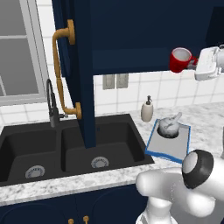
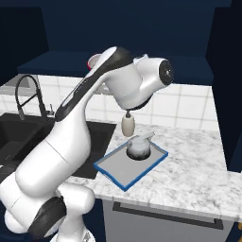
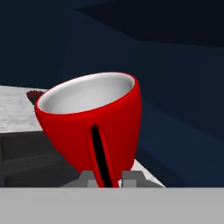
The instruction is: Pick the kettle from the counter and place it on the tray. Then pick the mug from the cabinet and place it on the tray. Then close the cabinet doors.
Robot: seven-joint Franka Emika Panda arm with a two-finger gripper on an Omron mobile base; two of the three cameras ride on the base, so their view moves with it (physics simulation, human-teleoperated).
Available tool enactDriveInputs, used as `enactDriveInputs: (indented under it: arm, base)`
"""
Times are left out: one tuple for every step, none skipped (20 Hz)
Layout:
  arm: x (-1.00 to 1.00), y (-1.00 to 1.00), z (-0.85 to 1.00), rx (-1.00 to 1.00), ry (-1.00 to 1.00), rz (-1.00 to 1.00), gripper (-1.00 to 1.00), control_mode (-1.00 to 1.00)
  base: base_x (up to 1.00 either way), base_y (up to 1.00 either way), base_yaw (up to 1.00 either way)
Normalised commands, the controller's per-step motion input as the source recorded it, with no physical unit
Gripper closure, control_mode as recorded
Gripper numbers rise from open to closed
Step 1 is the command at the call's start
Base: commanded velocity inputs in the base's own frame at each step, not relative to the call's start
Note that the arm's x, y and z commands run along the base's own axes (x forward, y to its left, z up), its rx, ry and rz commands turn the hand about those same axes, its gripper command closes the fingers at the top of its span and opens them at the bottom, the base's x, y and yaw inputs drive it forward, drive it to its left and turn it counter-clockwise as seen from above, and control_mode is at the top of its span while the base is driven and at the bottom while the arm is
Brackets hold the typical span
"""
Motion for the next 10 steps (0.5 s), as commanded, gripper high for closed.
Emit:
enactDriveInputs:
  arm:
    - [-1.00,0.55,-0.31,-0.14,0.00,-0.09,1.00,-1.00]
    - [-0.89,0.63,-0.42,-0.16,0.00,-0.11,1.00,-1.00]
    - [-0.76,0.54,-0.41,-0.14,0.05,-0.11,1.00,-1.00]
    - [-0.80,0.46,-0.36,-0.11,0.04,-0.11,1.00,-1.00]
    - [-0.73,0.28,-0.38,-0.09,0.08,-0.11,1.00,-1.00]
    - [-0.67,0.01,-0.36,-0.04,0.08,-0.11,1.00,-1.00]
    - [-0.54,0.00,-0.39,-0.01,0.12,-0.12,1.00,-1.00]
    - [-0.39,0.00,-0.45,0.00,0.15,-0.12,1.00,-1.00]
    - [-0.20,0.00,-0.54,0.00,0.19,-0.10,1.00,-1.00]
    - [-0.15,0.00,-0.61,0.00,0.20,-0.09,1.00,-1.00]
  base:
    - [0.00,0.00,0.00]
    - [0.00,0.00,0.00]
    - [0.00,0.00,0.00]
    - [0.00,0.00,0.00]
    - [0.00,0.00,0.00]
    - [0.00,0.00,0.00]
    - [0.00,0.00,0.00]
    - [0.00,0.00,0.00]
    - [0.00,0.00,0.00]
    - [0.00,0.00,0.00]
